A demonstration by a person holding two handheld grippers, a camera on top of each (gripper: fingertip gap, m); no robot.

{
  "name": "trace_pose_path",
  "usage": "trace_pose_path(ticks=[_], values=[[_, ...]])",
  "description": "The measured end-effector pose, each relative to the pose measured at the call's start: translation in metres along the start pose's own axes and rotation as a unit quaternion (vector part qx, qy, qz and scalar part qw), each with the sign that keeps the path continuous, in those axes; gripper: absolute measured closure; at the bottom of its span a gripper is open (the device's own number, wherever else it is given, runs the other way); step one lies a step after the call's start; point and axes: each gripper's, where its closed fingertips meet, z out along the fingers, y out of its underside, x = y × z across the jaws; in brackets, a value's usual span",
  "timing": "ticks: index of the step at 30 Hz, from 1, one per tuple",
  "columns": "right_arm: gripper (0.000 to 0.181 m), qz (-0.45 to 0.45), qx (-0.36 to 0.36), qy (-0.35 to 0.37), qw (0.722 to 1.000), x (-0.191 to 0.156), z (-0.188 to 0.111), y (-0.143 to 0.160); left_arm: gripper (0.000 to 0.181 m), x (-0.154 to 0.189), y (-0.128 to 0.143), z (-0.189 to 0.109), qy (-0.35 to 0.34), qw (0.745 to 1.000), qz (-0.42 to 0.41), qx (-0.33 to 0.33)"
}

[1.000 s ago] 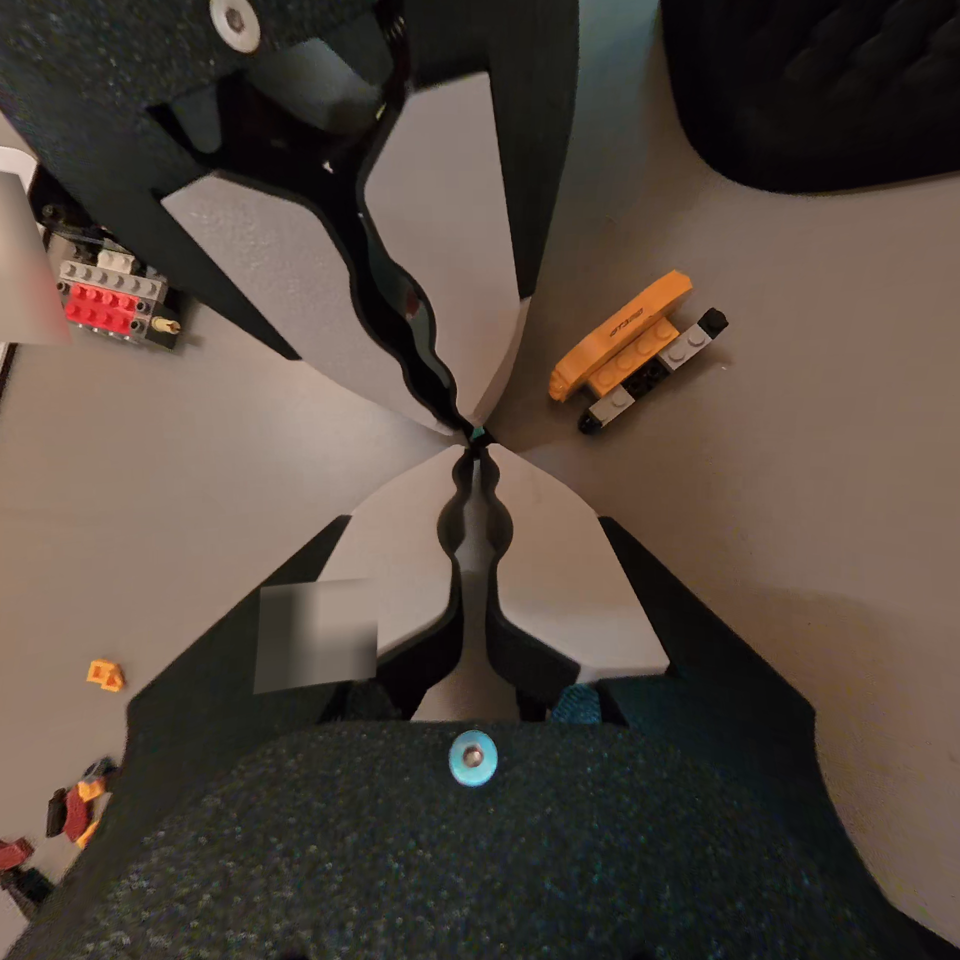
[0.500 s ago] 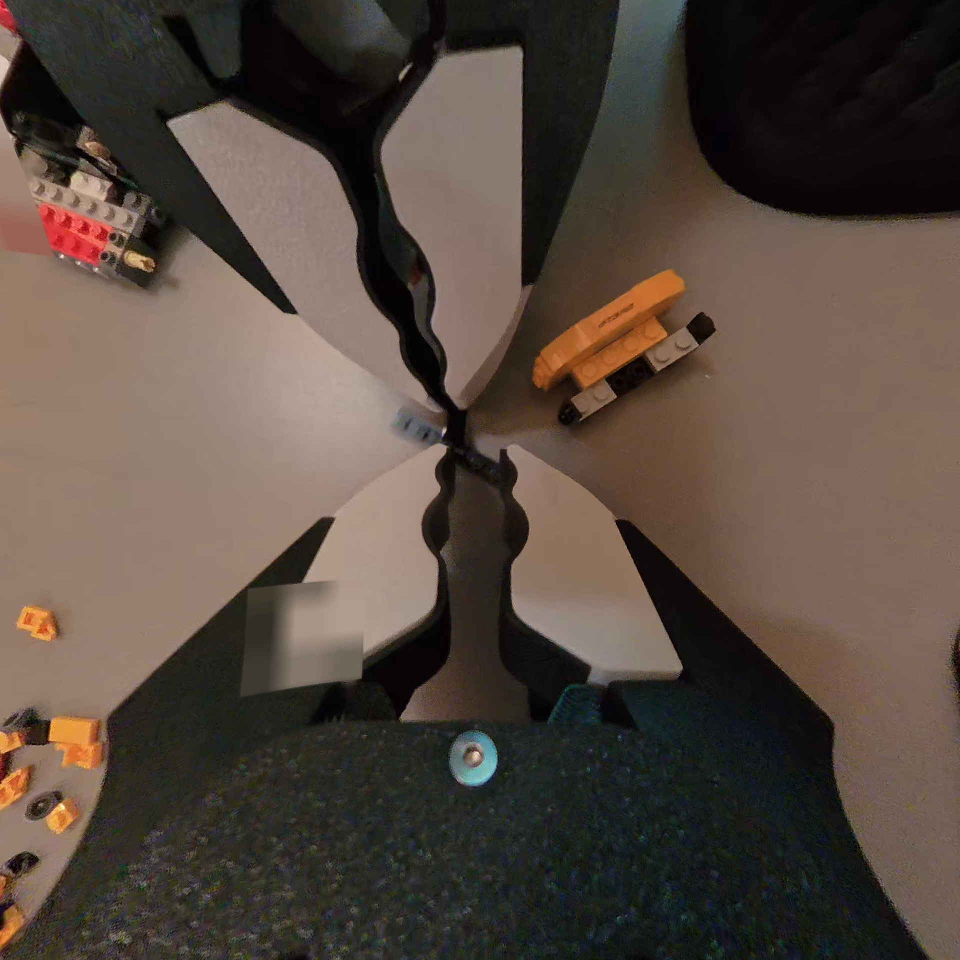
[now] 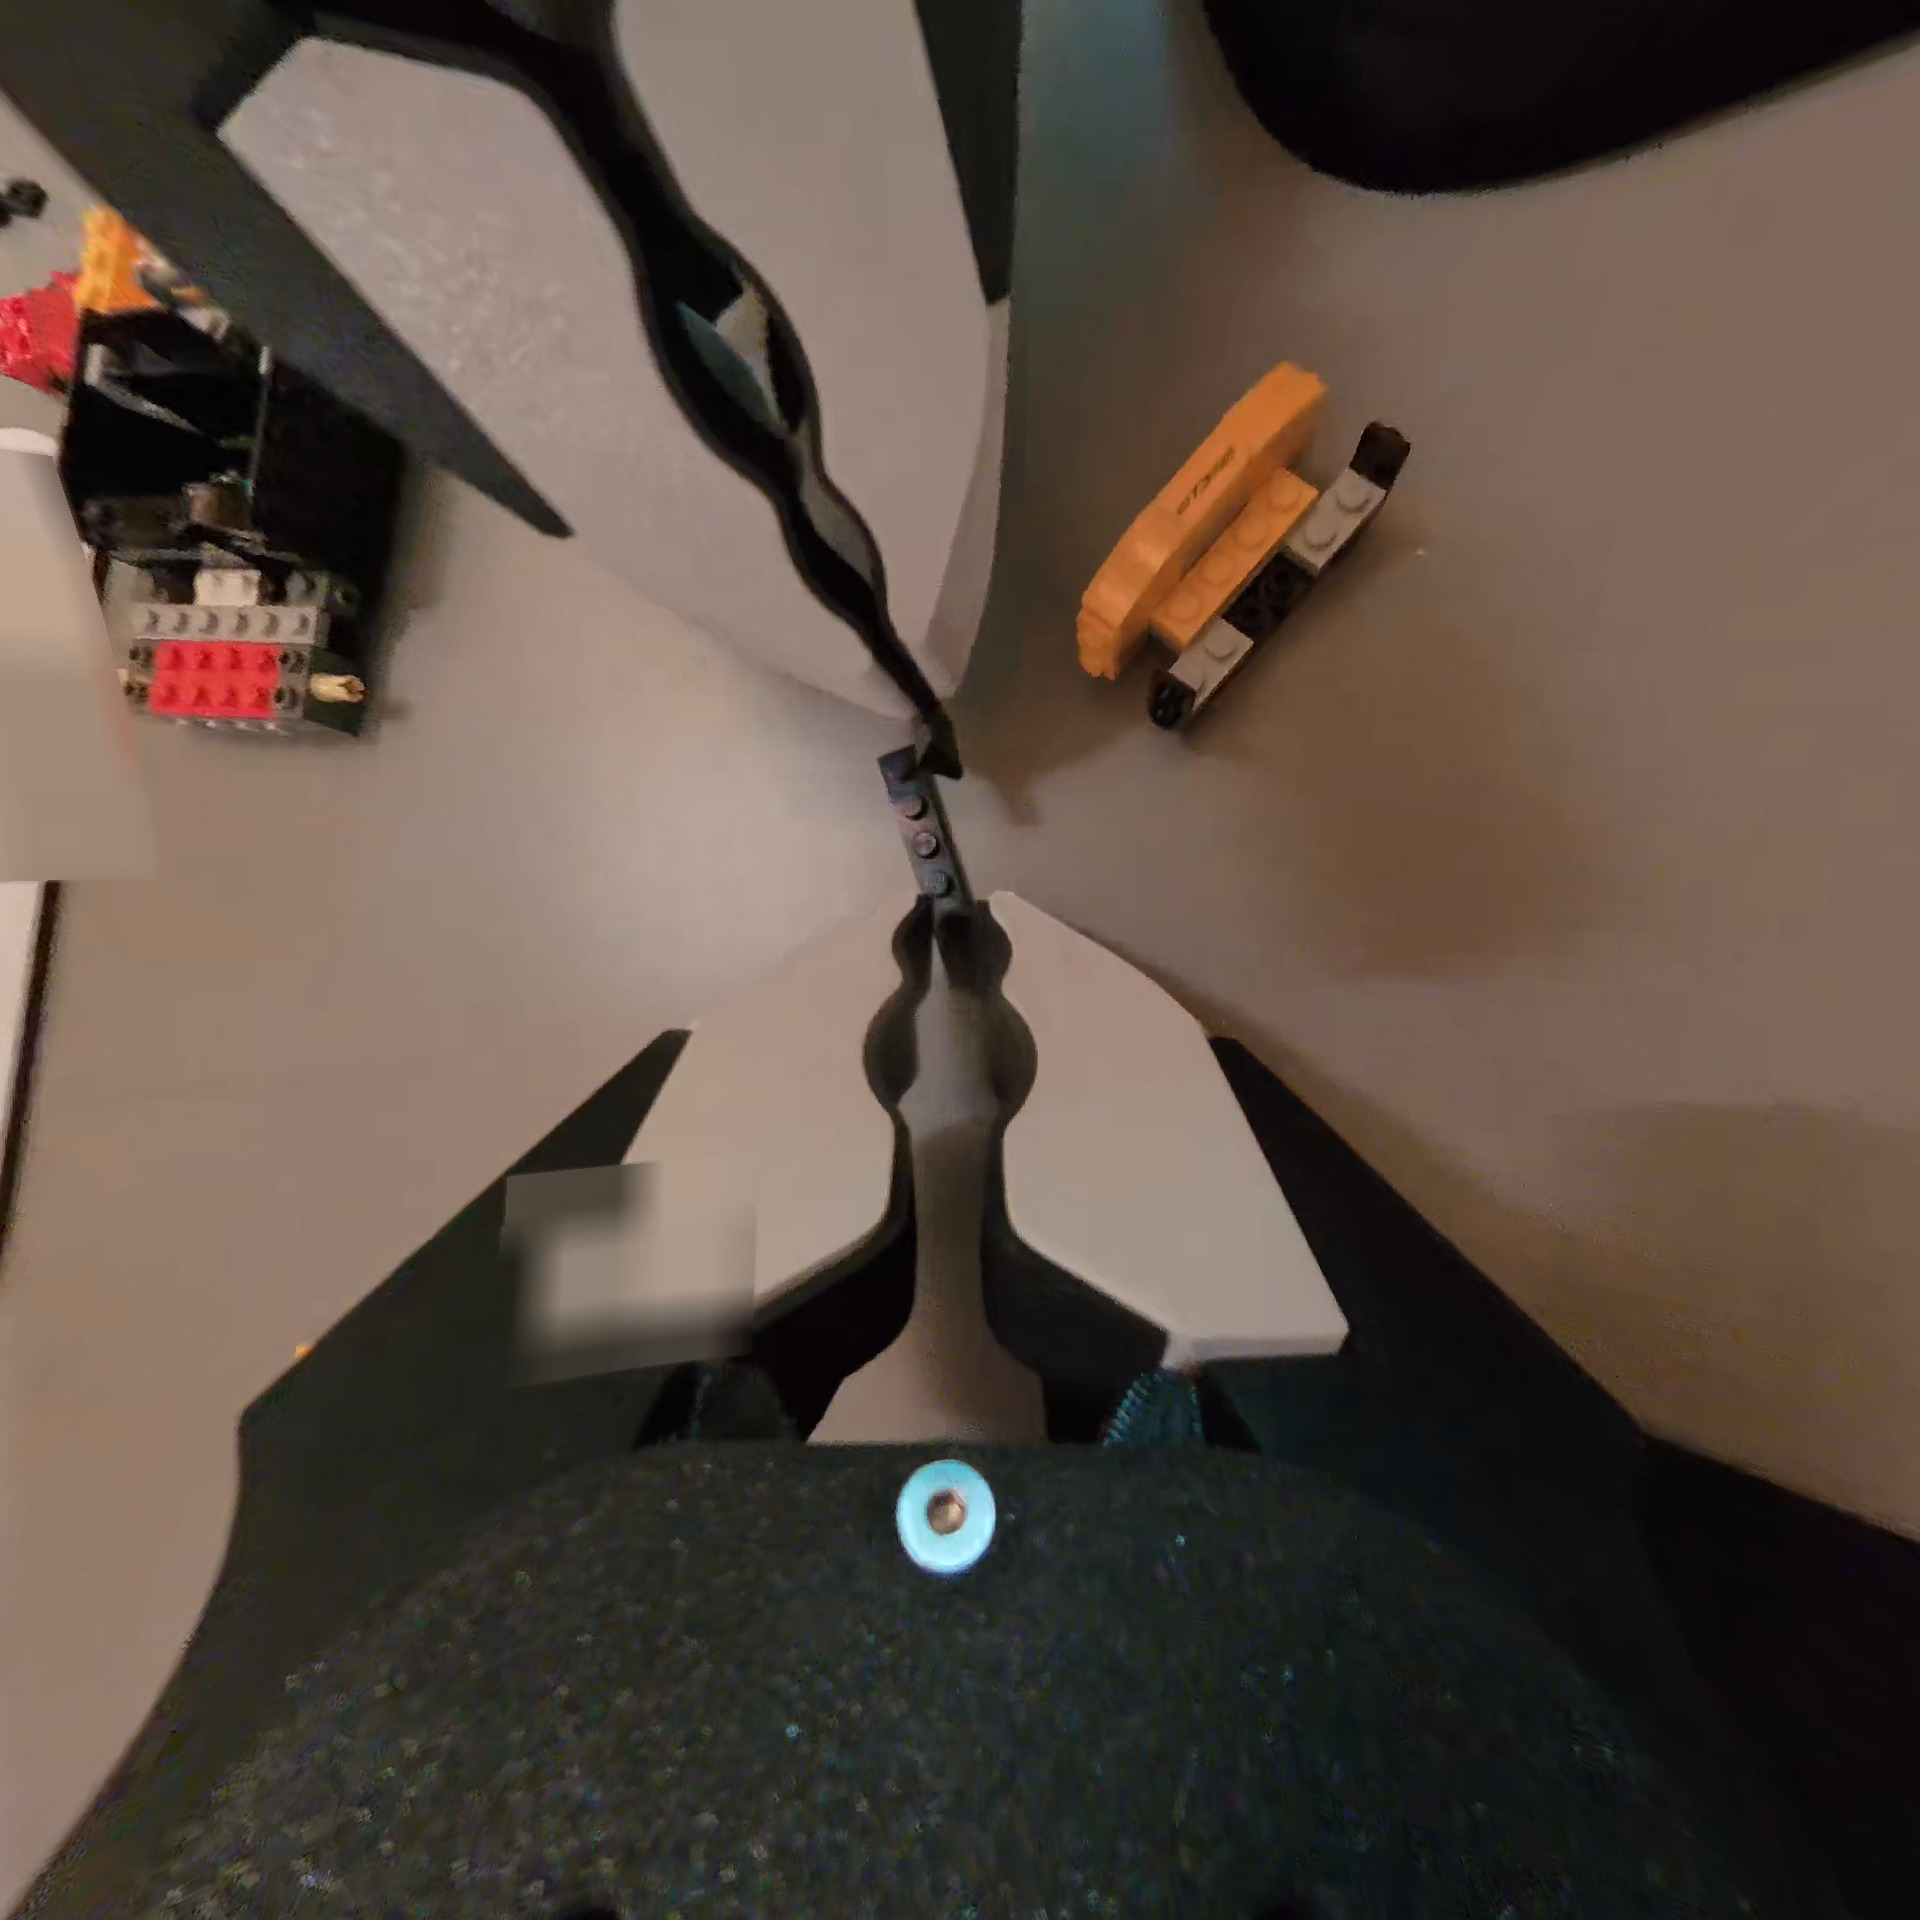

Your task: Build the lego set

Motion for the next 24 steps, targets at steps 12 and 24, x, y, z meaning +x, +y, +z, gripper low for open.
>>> trace_pose_path(ticks=[12,24], values=[[0.181,0.033,-0.014,-0.025,0.999,0.007,0.009,-0.006,0.173,0.0,0.009,0.004,0.03,0.997,-0.067,-0.001],[0.181,0.09,-0.064,-0.059,0.992,0.01,0.016,-0.009,0.171,-0.002,0.009,0.003,0.052,0.996,-0.056,0.054]])
